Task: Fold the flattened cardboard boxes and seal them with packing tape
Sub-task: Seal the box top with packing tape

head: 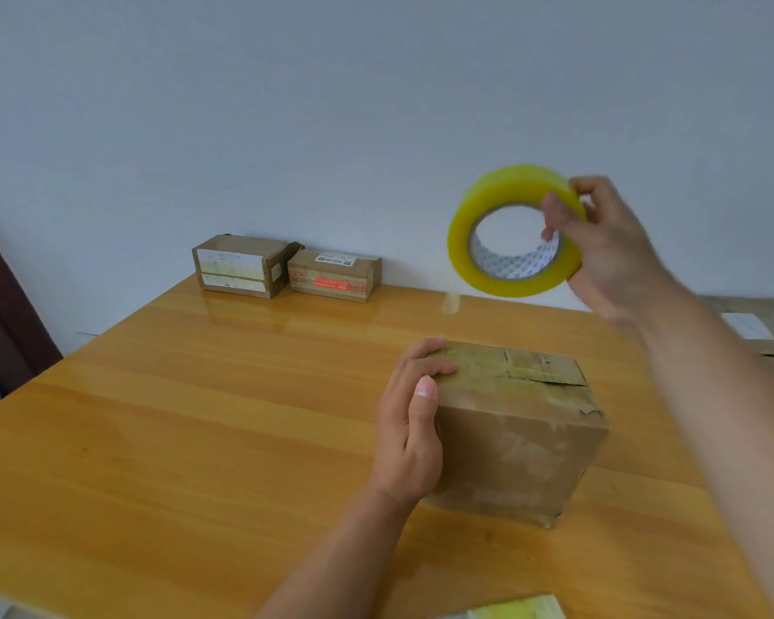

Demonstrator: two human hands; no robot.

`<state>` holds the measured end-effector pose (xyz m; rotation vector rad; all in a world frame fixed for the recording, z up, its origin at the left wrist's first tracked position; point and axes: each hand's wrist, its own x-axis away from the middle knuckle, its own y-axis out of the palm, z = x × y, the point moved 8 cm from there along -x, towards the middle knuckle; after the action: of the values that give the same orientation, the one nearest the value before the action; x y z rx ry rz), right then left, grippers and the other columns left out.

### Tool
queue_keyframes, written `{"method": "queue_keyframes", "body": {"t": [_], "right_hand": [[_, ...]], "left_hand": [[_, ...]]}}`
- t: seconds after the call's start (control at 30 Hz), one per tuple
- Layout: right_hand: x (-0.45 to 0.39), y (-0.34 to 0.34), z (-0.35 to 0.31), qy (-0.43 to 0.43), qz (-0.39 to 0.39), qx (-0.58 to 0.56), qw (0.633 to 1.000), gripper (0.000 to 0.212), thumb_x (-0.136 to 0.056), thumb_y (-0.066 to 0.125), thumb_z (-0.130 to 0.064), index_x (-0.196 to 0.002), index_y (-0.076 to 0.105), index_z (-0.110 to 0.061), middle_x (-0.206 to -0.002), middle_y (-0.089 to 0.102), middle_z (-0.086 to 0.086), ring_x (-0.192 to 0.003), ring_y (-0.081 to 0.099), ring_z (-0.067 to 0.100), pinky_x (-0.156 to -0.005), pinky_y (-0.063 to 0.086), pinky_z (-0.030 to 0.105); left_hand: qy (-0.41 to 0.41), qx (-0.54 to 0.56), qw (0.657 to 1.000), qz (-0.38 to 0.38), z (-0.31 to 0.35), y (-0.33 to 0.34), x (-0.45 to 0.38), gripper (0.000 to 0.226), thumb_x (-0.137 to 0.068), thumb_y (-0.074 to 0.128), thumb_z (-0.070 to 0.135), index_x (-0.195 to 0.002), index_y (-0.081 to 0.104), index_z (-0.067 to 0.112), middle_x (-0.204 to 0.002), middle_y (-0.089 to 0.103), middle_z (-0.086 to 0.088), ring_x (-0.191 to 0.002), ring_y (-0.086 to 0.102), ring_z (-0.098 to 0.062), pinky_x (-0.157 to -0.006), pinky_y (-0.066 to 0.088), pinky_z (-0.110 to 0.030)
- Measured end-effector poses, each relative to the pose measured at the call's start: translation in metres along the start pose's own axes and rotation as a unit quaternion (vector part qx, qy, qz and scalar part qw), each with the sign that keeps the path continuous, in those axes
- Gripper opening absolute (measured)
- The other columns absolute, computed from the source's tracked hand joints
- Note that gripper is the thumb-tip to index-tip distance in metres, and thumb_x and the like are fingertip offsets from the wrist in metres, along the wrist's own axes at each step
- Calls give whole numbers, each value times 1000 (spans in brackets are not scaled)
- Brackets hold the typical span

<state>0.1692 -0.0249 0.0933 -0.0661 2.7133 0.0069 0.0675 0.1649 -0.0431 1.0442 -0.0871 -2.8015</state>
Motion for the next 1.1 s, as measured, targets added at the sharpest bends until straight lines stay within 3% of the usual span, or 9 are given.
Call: {"method": "queue_keyframes", "body": {"t": [0.2, 0.37, 0.57, 0.87, 1.0, 1.1], "right_hand": [[1, 4, -38, -7, -24, 56, 998, 75, -44, 86, -69, -97, 55, -26, -84, 52, -2, -77, 51, 12, -76, 42, 32], [16, 12, -34, 2, -11, 29, 1000, 50, -64, 77, -51, -99, 54, -23, -91, 49, 2, -82, 49, 15, -82, 39, 37], [26, 36, -26, 9, -18, -25, 999, 75, -43, 86, -69, -97, 58, -25, -98, 51, 4, -81, 54, 15, -80, 43, 35], [38, 69, -32, 11, -16, -126, 992, 38, -71, 71, -41, -97, 55, -18, -84, 53, 2, -80, 51, 17, -75, 43, 34], [48, 63, -28, 13, -23, -152, 988, 41, -71, 71, -44, -98, 55, -18, -77, 56, 0, -78, 53, 16, -70, 47, 33], [62, 52, -12, 22, -27, -159, 987, 57, -60, 81, -53, -99, 56, -19, -78, 60, -1, -78, 56, 15, -73, 50, 31]], "left_hand": [[-3, 1, 1000, 7, -1, 0, 1, 51, -103, 25, 43, -107, 67, 13, -134, 59, 3, -131, 51, -20, -105, 39, -26], [-24, 1, 1000, 8, -1, 3, 2, 51, -102, 23, 37, -108, 67, 12, -135, 59, 2, -131, 50, -15, -104, 36, -20], [-20, 4, 1000, -6, -1, 6, 1, 44, -101, 30, 33, -110, 67, 12, -137, 58, 1, -132, 50, -16, -105, 36, -20], [-32, 15, 999, -13, -3, 7, 2, 40, -101, 33, 35, -112, 67, 17, -141, 56, 5, -134, 48, -16, -107, 37, -21], [-35, 18, 999, -16, -4, 7, 2, 39, -101, 33, 35, -112, 67, 19, -141, 55, 5, -135, 48, -16, -107, 37, -23], [-45, 15, 999, -13, -4, 7, 2, 41, -100, 33, 36, -112, 67, 17, -134, 59, 3, -134, 47, -11, -104, 36, -18]]}}
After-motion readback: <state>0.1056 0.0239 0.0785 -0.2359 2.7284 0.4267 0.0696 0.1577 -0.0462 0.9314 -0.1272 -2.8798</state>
